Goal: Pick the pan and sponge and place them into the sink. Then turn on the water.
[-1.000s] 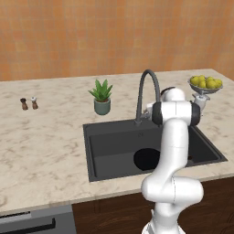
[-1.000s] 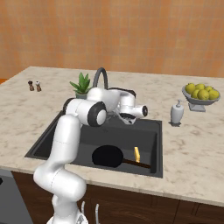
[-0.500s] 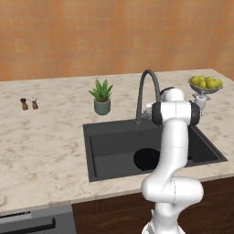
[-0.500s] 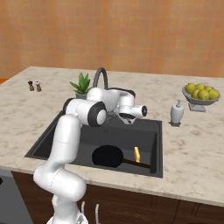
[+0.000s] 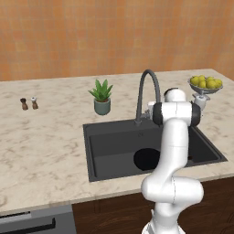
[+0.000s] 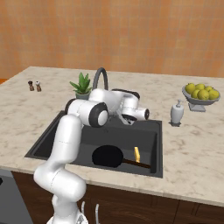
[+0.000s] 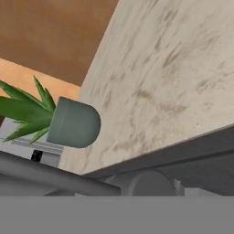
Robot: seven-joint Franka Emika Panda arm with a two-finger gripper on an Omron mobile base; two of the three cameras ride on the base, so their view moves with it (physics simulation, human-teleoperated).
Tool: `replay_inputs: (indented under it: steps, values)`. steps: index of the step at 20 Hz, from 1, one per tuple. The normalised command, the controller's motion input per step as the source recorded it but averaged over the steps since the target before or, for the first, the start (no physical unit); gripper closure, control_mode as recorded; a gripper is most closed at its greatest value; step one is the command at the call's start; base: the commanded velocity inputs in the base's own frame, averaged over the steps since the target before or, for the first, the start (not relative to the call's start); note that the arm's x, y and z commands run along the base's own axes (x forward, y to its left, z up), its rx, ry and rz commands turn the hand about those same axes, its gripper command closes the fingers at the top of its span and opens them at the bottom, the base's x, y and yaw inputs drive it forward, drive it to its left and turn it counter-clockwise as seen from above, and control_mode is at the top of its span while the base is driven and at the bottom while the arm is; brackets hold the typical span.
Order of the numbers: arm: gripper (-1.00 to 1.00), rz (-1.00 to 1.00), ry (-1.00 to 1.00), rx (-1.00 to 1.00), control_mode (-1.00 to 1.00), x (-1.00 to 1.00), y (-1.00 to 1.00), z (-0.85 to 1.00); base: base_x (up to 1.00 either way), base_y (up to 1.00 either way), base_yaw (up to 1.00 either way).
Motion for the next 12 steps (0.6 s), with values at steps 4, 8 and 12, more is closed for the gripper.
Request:
replay_inputs:
  steps: [4, 8, 12]
  values:
    - [1.0, -0.08, 0.13, 0.23, -1.0, 0.01, -0.19, 0.0, 0.0, 0.0, 0.0]
    - [1.0, -0.08, 0.11, 0.19, -1.0, 0.0, -0.2, 0.0, 0.0, 0.0, 0.0]
    - [1.0, -0.11, 0.17, 0.17, -1.0, 0.0, -0.23, 0.0, 0.0, 0.0, 0.0]
